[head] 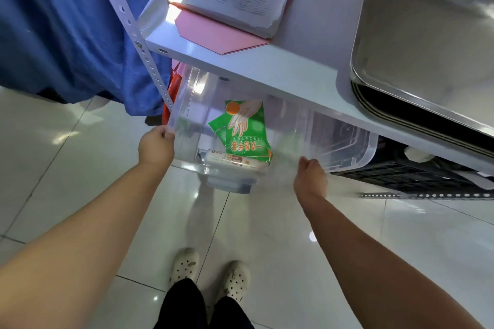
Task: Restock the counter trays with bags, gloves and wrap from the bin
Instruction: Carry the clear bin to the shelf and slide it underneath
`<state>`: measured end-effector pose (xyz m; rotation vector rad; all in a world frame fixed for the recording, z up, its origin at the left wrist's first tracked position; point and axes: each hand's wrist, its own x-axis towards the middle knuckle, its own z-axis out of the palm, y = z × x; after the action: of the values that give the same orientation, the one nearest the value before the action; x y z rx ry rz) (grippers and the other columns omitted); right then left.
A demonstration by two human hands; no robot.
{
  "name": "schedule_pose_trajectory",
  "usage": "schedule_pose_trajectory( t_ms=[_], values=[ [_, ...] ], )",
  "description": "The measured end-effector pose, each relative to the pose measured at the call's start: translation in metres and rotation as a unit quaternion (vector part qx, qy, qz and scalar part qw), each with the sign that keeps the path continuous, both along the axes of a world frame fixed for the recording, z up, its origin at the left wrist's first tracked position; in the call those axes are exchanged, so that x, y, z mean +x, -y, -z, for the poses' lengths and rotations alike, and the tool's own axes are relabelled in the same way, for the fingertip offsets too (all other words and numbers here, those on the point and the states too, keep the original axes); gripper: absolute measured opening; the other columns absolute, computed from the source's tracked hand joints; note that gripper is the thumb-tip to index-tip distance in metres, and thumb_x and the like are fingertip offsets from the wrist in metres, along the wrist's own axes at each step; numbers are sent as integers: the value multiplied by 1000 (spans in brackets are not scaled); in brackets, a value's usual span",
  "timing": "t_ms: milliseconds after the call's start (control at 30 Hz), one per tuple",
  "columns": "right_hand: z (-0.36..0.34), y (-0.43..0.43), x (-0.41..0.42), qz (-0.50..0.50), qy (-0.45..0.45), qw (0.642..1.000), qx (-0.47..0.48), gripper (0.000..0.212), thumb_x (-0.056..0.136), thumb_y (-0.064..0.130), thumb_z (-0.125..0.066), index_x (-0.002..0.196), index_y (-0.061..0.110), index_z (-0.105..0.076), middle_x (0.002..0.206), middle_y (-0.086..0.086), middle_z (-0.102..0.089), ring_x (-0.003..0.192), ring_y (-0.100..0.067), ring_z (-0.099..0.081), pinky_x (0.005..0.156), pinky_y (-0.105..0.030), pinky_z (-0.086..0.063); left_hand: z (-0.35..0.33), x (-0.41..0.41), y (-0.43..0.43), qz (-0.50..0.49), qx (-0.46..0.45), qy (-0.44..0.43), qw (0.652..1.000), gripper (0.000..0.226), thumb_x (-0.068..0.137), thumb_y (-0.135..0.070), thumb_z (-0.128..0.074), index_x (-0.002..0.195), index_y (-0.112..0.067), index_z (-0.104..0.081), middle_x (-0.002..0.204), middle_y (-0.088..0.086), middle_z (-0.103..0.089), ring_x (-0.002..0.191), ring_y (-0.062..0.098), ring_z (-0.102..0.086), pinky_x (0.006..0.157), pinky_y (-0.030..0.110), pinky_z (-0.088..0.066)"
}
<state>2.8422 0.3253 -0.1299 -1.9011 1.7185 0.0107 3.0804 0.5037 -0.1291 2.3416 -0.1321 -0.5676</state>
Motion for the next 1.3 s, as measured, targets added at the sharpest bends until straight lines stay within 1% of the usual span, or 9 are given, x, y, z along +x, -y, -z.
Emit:
schedule_pose_trajectory(
  t_ms=[200,367,567,667,733,800,933,1100,1300],
  values=[
    [17,18,27,6,33,999,-26,40,100,31,-33,93,-2,-53,92,-25,-63,87,-38,-59,66,-36,-37,6,36,29,-17,-43,-29,998,24,92,-20,-44,86,-8,-63,81,14,-55,72,25,-47,67,32,-39],
    [18,13,26,23,66,996,-46,34,99,33,-38,90,5,-55,80,-7,-54,75,-25,-50,65,-32,-36,15,48,31,4,-67,-13,998,27,94,-23,-43,101,-8,-64,90,9,-58,79,24,-50,71,30,-39],
    [-14,-16,-26,198,136,961,-138,12,92,19,-48,84,10,-50,77,2,-51,63,-11,-47,65,-35,-39,18,28,3,-14,-109,-62,992,19,89,-17,-49,103,-8,-57,97,15,-61,83,31,-60,87,48,-53],
    [-30,-3,-38,295,165,922,-190,26,91,18,-51,110,1,-48,109,-9,-47,95,-21,-49,81,-31,-39,15,18,-4,-24,-151,-95,984,24,85,-6,-50,108,-9,-58,96,14,-61,76,24,-60,81,38,-55],
    [-37,11,-39,273,175,927,-189,26,93,22,-47,110,3,-46,110,-14,-47,98,-25,-45,84,-33,-38,12,17,-3,-40,-175,-115,977,32,85,-1,-49,114,-10,-59,94,12,-61,72,20,-58,70,26,-53],
    [-39,23,-35,223,206,940,-152,10,96,27,-37,97,17,-41,94,-5,-43,79,-15,-42,75,-31,-37,11,19,-2,-43,-165,-121,978,35,86,1,-49,115,-14,-60,83,6,-60,68,17,-55,62,18,-46],
    [-41,34,-27,184,238,948,-103,28,97,28,-34,70,22,-38,72,6,-36,59,-8,-30,60,-26,-30,12,18,-10,-30,-147,-130,980,38,86,1,-48,115,-20,-61,71,0,-56,70,22,-56,65,22,-45],
    [-43,33,-10,143,255,955,-58,10,95,26,-49,92,16,-50,70,6,-42,60,-7,-38,55,-20,-36,15,16,-24,-43,-145,-133,980,43,85,2,-48,120,-21,-58,69,1,-55,62,18,-57,63,22,-44],
    [-45,-6,16,93,254,961,-57,18,86,11,-60,74,14,-46,65,2,-34,57,-11,-32,53,-25,-32,11,12,-32,-60,-170,-148,973,50,86,3,-50,131,-18,-50,70,0,-51,60,13,-56,58,13,-46]
  ],
)
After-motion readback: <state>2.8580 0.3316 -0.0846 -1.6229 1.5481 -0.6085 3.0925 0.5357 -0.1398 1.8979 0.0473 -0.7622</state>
